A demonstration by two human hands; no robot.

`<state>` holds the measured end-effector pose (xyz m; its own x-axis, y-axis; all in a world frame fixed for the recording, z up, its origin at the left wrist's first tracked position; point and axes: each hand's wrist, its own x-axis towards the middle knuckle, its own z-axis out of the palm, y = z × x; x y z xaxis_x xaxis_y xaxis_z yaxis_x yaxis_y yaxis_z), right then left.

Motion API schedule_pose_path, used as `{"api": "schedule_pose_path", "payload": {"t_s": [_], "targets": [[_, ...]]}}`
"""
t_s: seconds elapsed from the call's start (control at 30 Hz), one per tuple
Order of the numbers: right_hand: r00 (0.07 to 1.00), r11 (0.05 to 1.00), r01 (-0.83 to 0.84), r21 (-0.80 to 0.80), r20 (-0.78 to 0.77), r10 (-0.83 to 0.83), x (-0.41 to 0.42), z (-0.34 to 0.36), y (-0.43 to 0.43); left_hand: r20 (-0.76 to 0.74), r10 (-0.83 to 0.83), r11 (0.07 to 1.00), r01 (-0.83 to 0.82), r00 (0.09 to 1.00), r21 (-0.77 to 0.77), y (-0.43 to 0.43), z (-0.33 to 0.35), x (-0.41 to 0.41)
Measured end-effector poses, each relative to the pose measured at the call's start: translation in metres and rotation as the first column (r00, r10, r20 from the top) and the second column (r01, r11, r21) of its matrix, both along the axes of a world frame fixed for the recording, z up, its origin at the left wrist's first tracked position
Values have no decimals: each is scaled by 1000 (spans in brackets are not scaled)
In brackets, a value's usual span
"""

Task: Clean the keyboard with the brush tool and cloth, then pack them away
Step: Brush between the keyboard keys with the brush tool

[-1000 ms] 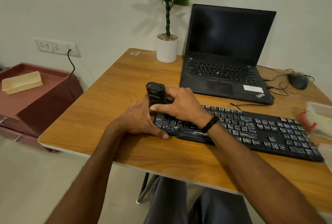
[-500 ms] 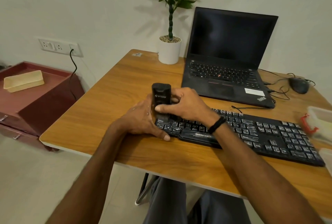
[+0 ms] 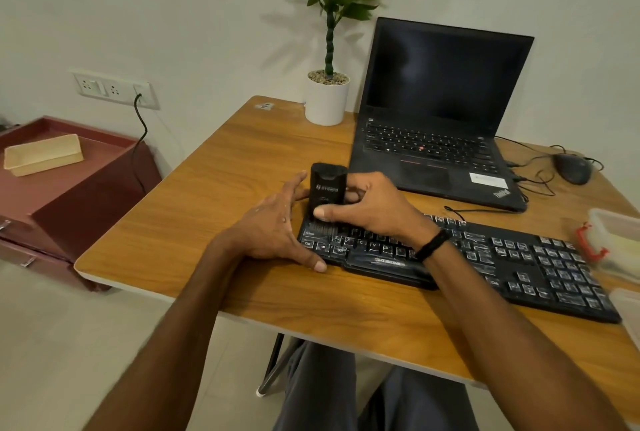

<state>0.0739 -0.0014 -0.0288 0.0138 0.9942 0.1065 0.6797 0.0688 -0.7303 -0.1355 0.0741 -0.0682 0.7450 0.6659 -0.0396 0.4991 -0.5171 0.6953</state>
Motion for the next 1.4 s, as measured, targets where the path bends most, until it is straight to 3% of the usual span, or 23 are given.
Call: {"api": "schedule_pose_path", "payload": {"t_s": [0.1, 0.2, 0.27, 0.33, 0.47, 0.57, 0.67, 0.73, 0.83, 0.93, 1.03, 1.07, 1.13, 1.2, 1.23, 1.3, 1.37, 1.4], "targets": [[991, 984, 126, 129, 30, -131, 5, 7, -3, -13, -1, 1000, 0, 1000, -8, 1, 1, 0], [988, 995, -43, -87, -153, 29, 4, 7, -9, -4, -7, 1000, 7, 1000, -3, 2, 0, -1], [998, 1000, -2, -13, -68, 2, 1, 3, -7, -12, -8, 1000, 8, 1000, -1, 1, 0, -2], [990, 984, 124, 124, 56, -132, 2, 8, -6, -19, 1, 1000, -1, 1000, -1, 1, 0, -2], [999, 998, -22, -61, -34, 20, 6, 10, -11, -20, -3, 1000, 3, 1000, -7, 1, 1, -2], [990, 990, 100, 98, 93, -109, 6, 10, -8, -29, 4, 1000, -5, 1000, -3, 1, 1, -1], [999, 1000, 21, -15, 33, -20, 6, 13, -6, -22, 5, 1000, -5, 1000, -6, 1, 3, -2], [997, 999, 13, -38, 71, -11, 4, 14, -8, -26, -1, 1000, 1, 1000, -7, 0, 3, -2], [985, 985, 113, 127, 118, -128, 4, 15, -7, -28, 0, 1000, 0, 1000, 4, 1, 2, -2], [968, 944, 249, 217, -91, -234, 7, 13, -3, -31, 5, 1000, -5, 1000, 8, 1, 2, -3], [855, 872, 449, 197, -379, -354, 16, 17, -1, -33, 7, 1000, -6, 999, 18, -1, 3, -3], [838, 858, 474, 195, -398, -373, 18, 19, -2, -35, 7, 1000, -6, 999, 21, -1, 4, -2], [864, 892, 421, 165, -372, -339, 18, 19, -4, -39, 4, 1000, -3, 999, 27, 0, 3, -1], [869, 978, 208, 6, -459, -182, 15, 15, -6, -43, 6, 1000, -4, 999, 28, -1, 3, -1], [890, 993, 95, -65, -441, -114, 13, 13, -6, -43, 5, 1000, -4, 999, 28, -1, 2, -2], [985, 997, 41, -64, -163, -51, 3, 7, -3, -41, 7, 1000, -6, 999, 27, -1, 2, -3], [980, 978, 164, 131, 94, -177, -3, 4, 2, -42, 20, 999, -19, 999, 28, -2, 3, -3], [961, 951, 208, 229, 134, -243, -3, 5, 4, -42, 25, 999, -24, 999, 30, -3, 4, -3]]}}
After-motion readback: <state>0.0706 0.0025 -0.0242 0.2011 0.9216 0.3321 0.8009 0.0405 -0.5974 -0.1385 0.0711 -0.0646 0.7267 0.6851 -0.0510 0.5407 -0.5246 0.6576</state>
